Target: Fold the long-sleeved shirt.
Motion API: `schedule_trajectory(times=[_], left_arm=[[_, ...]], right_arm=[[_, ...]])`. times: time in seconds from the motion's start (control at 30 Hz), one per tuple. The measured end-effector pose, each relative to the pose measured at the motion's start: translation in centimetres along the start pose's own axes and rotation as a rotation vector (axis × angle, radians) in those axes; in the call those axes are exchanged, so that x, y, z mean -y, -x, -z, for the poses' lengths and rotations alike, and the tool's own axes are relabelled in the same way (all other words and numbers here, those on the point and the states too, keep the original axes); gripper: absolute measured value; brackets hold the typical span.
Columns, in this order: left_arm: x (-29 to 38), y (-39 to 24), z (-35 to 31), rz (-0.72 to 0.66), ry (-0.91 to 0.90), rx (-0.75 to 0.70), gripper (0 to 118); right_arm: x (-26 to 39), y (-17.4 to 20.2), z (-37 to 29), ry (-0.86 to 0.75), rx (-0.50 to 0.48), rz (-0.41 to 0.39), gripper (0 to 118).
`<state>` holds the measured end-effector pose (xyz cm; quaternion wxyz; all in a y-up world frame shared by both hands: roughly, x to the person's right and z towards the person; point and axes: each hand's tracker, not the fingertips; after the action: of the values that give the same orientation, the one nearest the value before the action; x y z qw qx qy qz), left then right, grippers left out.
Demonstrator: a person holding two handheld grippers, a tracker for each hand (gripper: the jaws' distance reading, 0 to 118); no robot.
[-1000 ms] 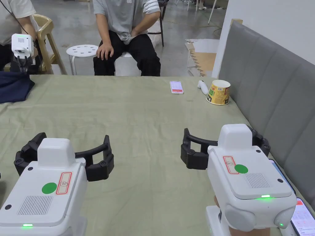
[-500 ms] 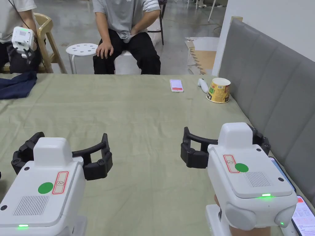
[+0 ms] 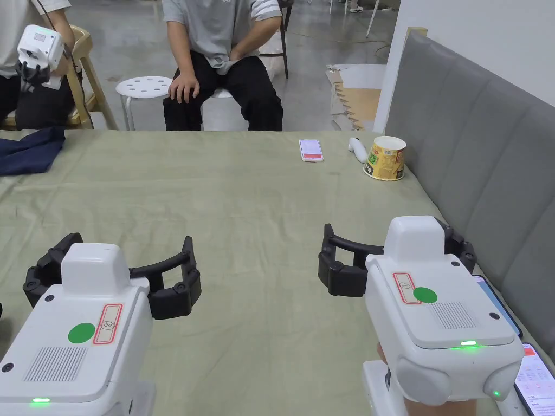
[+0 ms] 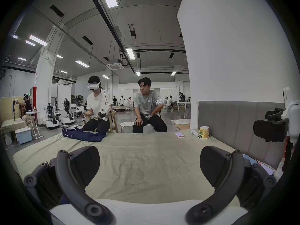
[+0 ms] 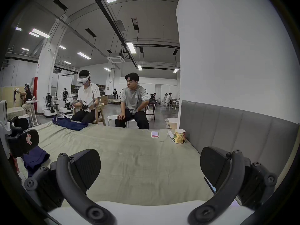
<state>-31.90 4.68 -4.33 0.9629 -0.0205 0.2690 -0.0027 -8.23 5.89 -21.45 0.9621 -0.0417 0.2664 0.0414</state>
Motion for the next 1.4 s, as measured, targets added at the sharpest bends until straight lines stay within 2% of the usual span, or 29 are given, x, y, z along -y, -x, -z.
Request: schedule_trajectory(times=[1.4], left_arm=[[-0.02, -0.46, -0.43, -0.006, 0.006, -0.002, 111]], right_arm=[[-0.02, -0.3, -0.75, 0.015, 0.01, -0.001, 118]])
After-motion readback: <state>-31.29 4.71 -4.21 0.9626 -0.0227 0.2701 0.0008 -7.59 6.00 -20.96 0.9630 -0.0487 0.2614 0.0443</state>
